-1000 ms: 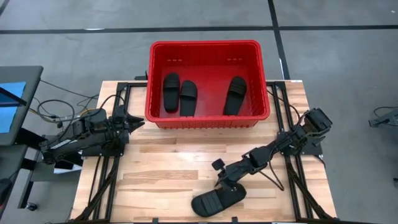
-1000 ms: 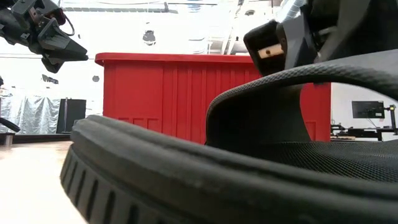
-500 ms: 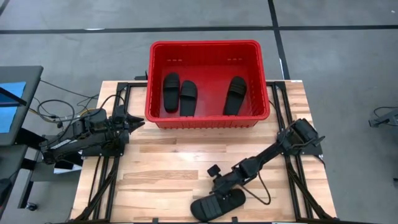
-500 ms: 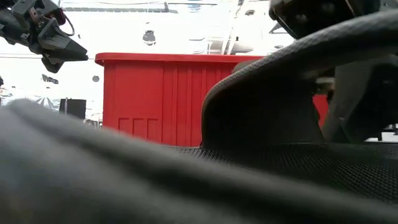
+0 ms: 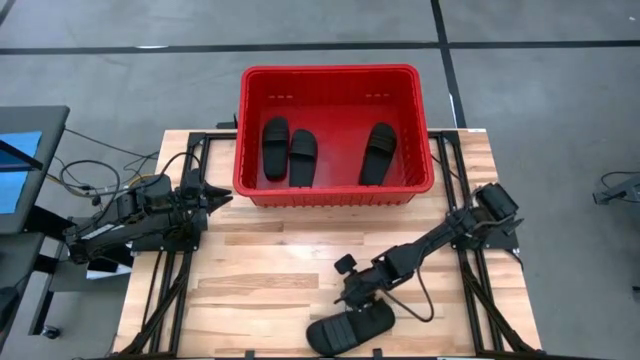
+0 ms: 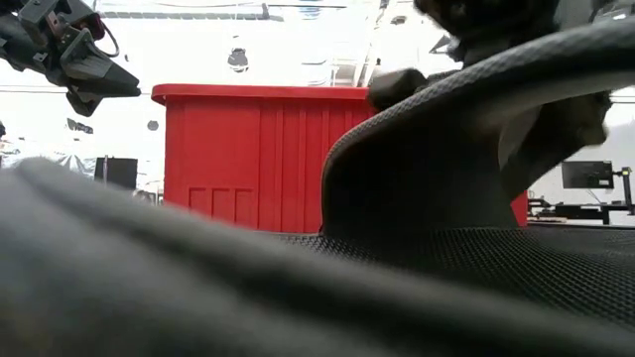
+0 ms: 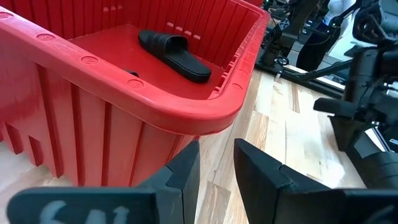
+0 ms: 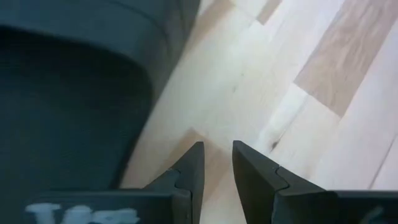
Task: Pick and place slides into bin
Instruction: Put the black slipper into the red bin
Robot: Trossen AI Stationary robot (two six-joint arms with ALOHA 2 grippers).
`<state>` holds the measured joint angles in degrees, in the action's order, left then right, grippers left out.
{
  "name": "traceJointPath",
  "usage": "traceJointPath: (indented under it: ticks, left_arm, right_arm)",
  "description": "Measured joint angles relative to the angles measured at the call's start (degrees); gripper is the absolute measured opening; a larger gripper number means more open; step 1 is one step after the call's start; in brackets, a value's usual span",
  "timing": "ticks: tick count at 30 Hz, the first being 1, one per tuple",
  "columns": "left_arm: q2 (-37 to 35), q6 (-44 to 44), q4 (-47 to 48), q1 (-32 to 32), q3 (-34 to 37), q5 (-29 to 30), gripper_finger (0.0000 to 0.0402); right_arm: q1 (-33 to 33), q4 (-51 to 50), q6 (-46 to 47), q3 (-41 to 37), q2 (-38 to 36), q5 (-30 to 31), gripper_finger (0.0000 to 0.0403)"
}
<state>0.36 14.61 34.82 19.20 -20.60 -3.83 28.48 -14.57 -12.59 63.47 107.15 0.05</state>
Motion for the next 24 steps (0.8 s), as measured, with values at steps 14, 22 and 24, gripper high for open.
traceJointPath:
  ticks: [14, 22, 24]
  left_arm:
    - [0.0, 0.0, 0.0, 0.0, 0.0, 0.0, 0.0089]
    - [0.0, 0.0, 0.0, 0.0, 0.0, 0.0, 0.0089]
    - [0.0, 0.0, 0.0, 0.0, 0.0, 0.0, 0.0089]
  right_arm:
    - [4.3, 3.3, -0.8, -0.1, -1.9, -0.2, 0.0076]
    - [4.9, 6.2, -1.5, -0.1, -1.9, -0.3, 0.0076]
    - [4.9, 7.1, -1.9, -0.1, -1.9, -0.5, 0.0076]
